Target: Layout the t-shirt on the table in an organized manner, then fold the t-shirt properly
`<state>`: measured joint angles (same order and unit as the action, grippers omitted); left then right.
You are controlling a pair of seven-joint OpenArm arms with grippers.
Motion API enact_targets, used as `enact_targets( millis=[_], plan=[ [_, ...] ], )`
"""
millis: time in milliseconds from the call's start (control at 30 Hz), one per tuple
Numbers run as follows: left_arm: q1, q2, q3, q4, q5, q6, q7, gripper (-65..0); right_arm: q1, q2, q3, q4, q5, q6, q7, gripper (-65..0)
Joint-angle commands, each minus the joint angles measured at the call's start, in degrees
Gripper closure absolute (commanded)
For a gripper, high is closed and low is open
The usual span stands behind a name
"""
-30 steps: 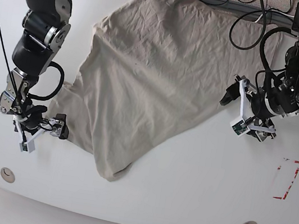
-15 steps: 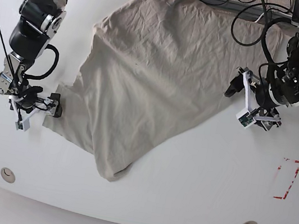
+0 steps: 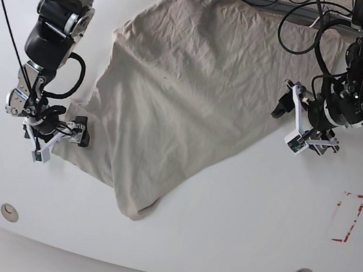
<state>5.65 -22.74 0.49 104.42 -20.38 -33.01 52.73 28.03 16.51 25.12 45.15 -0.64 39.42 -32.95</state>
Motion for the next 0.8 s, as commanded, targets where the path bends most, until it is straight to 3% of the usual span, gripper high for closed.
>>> enact_targets(
  millis=[0, 167, 367, 667, 767],
  plan=[
    [-0.77, -0.60, -0.45, 1.03, -0.50, 0.09, -1.08, -40.6, 0.94, -0.21, -0.03, 1.84, 0.51, 0.58, -0.85, -65.0],
    [0.02, -0.60, -0.54, 1.03, -0.50, 0.09, -1.08, -40.7, 0.85, -1.17, -0.03, 1.93, 0.51, 0.58, -0.85, -60.1],
    [0.72, -0.60, -0.80, 1.03, -0.50, 0.00, -1.08, -40.7, 0.85, -1.52, -0.03, 1.93, 0.51, 0.58, -0.85, -41.4],
    [3.80, 0.81, -11.44, 1.38, -0.59, 0.00, -1.08, -40.4, 0.94, -1.88, -0.03, 1.93, 0.51, 0.58, -0.85, -0.8],
    [4.68, 2.57, -16.80, 1.38, -0.59, 0.00, -1.08, -40.4, 0.94, -1.88, -0.03, 1.93, 0.51, 0.58, -0.85, -1.0]
  ],
)
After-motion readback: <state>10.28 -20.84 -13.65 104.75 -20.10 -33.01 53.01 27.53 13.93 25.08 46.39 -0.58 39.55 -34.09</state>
